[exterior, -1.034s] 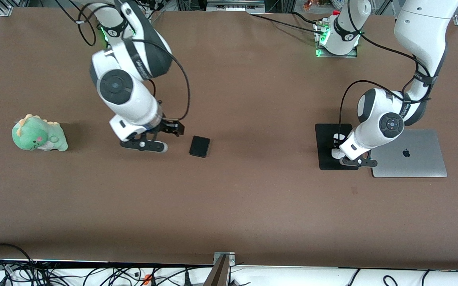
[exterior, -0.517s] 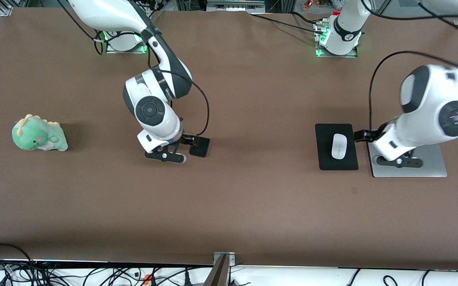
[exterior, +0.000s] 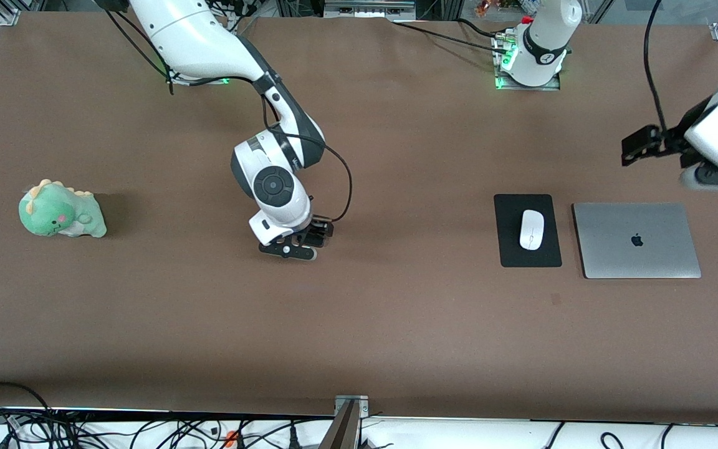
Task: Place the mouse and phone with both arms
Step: 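Raise the left gripper away while the right gripper reaches the phone, then close the right gripper on the black phone and lift it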
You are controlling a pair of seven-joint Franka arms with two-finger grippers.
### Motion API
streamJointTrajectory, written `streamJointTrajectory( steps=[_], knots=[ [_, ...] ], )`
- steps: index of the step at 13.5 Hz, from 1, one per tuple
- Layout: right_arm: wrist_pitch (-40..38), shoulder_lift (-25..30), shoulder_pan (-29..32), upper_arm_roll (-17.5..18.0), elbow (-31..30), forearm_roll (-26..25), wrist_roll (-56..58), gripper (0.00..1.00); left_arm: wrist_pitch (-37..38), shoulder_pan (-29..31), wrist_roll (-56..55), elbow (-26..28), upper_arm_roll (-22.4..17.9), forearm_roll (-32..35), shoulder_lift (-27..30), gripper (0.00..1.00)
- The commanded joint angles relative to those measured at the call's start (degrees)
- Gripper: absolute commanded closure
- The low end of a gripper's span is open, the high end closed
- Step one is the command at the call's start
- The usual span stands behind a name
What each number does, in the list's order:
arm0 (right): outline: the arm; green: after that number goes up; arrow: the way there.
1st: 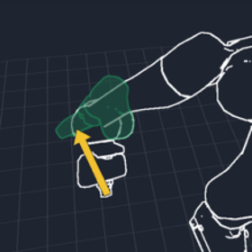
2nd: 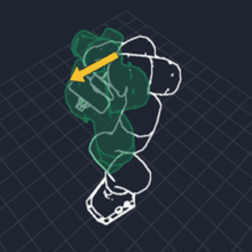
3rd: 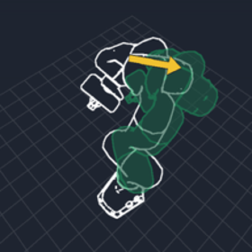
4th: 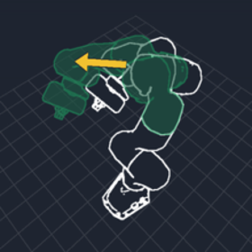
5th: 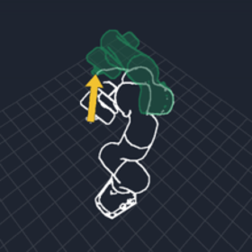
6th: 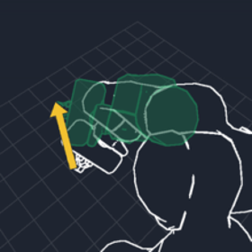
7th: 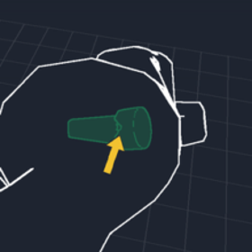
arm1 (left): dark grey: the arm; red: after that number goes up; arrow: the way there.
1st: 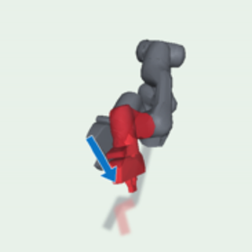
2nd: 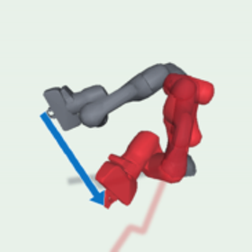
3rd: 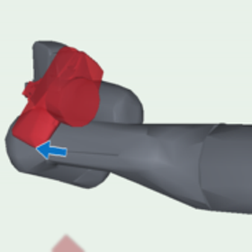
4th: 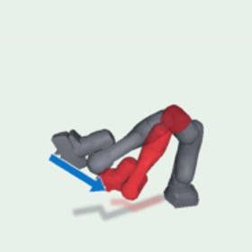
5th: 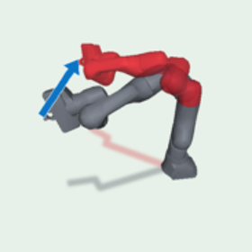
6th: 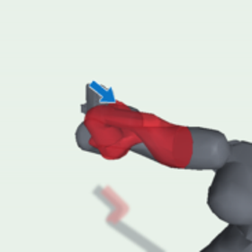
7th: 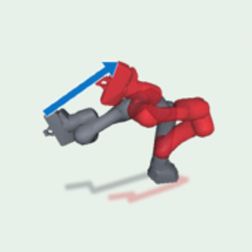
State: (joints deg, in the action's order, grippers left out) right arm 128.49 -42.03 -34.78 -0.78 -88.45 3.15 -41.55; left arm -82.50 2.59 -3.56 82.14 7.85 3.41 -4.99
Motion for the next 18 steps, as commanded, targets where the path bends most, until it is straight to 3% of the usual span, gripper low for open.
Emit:
streamJointTrajectory(
  steps=[1,10,11,14,16,18],
  knots=[
    [2.11,-1.56,-1.08,-0.36,0.04,0.55,-1.61,0.00,-8.45,-0.22,0.48,15.22,-0.90,-0.07,9.37,0.00],
    [6.95,-1.56,-1.60,-0.28,-4.71,0.63,-1.70,0.02,-8.11,-0.22,0.66,12.52,1.02,-0.51,8.24,0.00],
    [6.78,-1.56,-1.60,-0.36,-4.71,0.55,-1.52,0.08,-7.76,-0.13,0.66,12.52,1.12,-0.51,8.24,0.00],
    [6.16,-1.12,-1.25,-0.36,-4.53,0.55,0.14,0.44,-5.22,-0.04,0.84,11.29,1.12,-0.51,8.15,0.00],
    [5.20,-0.51,-0.90,-0.36,-4.27,0.55,1.64,0.51,-5.04,0.31,0.84,11.29,1.12,-0.51,8.15,0.00],
    [-0.23,1.85,1.11,-0.63,-3.22,0.63,5.92,0.51,-4.86,0.31,0.75,11.29,1.12,-0.51,8.15,0.00]
  ],
)
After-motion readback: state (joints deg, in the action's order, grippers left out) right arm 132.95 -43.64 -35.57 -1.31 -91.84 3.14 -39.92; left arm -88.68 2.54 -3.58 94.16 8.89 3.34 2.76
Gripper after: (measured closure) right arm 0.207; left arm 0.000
